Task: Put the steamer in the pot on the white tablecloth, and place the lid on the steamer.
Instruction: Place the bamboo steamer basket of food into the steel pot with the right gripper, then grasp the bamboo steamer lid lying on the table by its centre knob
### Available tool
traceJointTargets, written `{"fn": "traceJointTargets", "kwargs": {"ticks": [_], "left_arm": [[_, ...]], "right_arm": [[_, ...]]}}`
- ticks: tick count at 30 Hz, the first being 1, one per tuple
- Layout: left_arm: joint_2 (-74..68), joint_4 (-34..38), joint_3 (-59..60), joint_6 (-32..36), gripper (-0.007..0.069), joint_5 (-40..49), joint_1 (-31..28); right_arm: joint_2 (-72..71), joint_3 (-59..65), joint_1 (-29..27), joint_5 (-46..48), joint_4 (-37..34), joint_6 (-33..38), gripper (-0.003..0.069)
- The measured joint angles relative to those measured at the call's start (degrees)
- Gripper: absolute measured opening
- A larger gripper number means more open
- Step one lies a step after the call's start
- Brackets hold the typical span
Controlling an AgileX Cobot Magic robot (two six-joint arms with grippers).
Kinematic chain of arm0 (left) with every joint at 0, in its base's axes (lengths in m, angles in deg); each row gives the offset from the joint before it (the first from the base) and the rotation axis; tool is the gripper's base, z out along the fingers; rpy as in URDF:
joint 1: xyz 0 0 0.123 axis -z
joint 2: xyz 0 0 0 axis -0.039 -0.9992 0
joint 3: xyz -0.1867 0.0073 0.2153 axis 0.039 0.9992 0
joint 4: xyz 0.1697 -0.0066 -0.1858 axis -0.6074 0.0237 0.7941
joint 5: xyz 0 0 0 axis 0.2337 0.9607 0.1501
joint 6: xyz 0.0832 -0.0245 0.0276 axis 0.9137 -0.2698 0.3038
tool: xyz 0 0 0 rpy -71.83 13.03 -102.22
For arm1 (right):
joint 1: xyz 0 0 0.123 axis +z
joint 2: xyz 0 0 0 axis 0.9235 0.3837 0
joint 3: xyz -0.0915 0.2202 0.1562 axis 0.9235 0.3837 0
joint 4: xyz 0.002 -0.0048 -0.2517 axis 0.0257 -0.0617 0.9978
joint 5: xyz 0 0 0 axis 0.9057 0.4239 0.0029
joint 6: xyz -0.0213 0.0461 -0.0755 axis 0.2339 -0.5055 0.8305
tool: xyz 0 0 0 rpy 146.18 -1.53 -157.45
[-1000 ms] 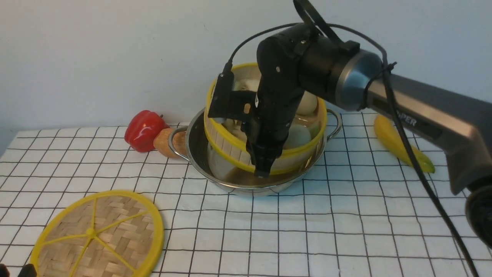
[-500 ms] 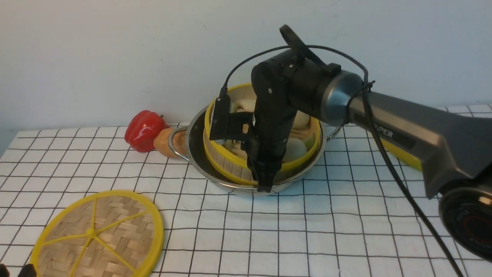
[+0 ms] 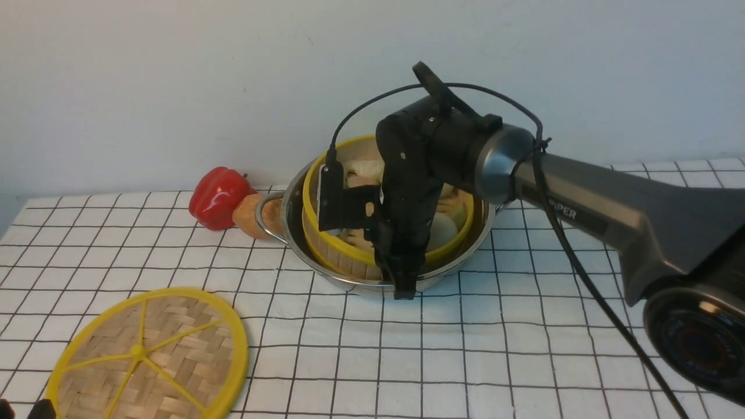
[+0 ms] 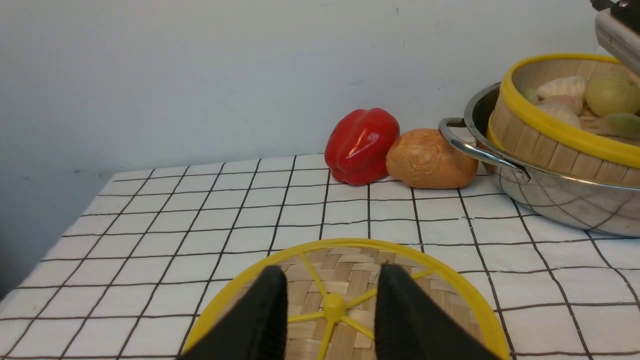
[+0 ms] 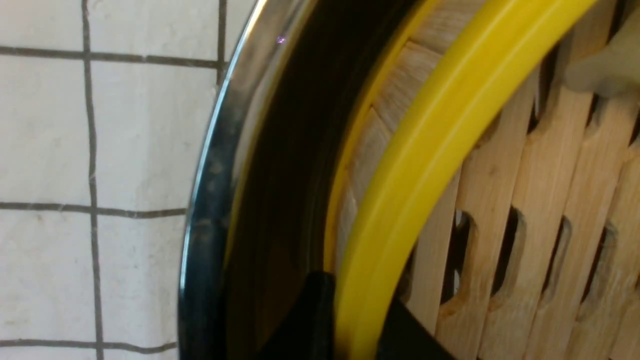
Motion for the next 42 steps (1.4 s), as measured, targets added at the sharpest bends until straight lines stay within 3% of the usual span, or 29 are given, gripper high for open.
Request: {"fn": "traceJointTargets", "kwargs": {"ticks": [4,9,13,19,25,28,31,34,37,42], "left_arm": [[0.0,0.0,0.0,0.0,0.0243,0.0,0.0],[0.0,0.0,0.0,0.0,0.0243,0.0,0.0],[0.0,0.0,0.0,0.0,0.0243,0.0,0.0],[0.0,0.0,0.0,0.0,0.0243,0.0,0.0],[0.0,0.0,0.0,0.0,0.0243,0.0,0.0],[0.0,0.0,0.0,0.0,0.0243,0.0,0.0],[0.0,0.0,0.0,0.0,0.0243,0.0,0.0],[0.0,0.0,0.0,0.0,0.0243,0.0,0.0],[0.0,0.0,0.0,0.0,0.0243,0.0,0.0],[0.0,0.0,0.0,0.0,0.0243,0.0,0.0]], "right_arm": [[0.0,-0.1,0.0,0.0,0.8,1.1,0.0117],[-0.1,-0.2,-0.1,0.5,1.6,1.3,0.0312],[-1.7,-0.2,-0.1,0.4,1.7,1.3,0.0404],[-7.5,-0.3,-0.1,0.4,1.7,1.3,0.0444],[-12.7,-0.4,-0.1,0.5,3.5,-1.8,0.0439],[-16.9,-0.4,-0.1,0.3,8.9,-11.4,0.0351],[-21.3,-0.4,-0.1,-1.3,16.6,-26.1,0.0144],[-25.2,-0.4,-0.1,-1.3,23.7,-40.7,0.0008],[-29.3,-0.4,-0.1,-1.3,30.5,-58.1,-0.0015],[-35.9,-0.4,-0.1,-1.3,33.2,-79.3,-0.0013]]}}
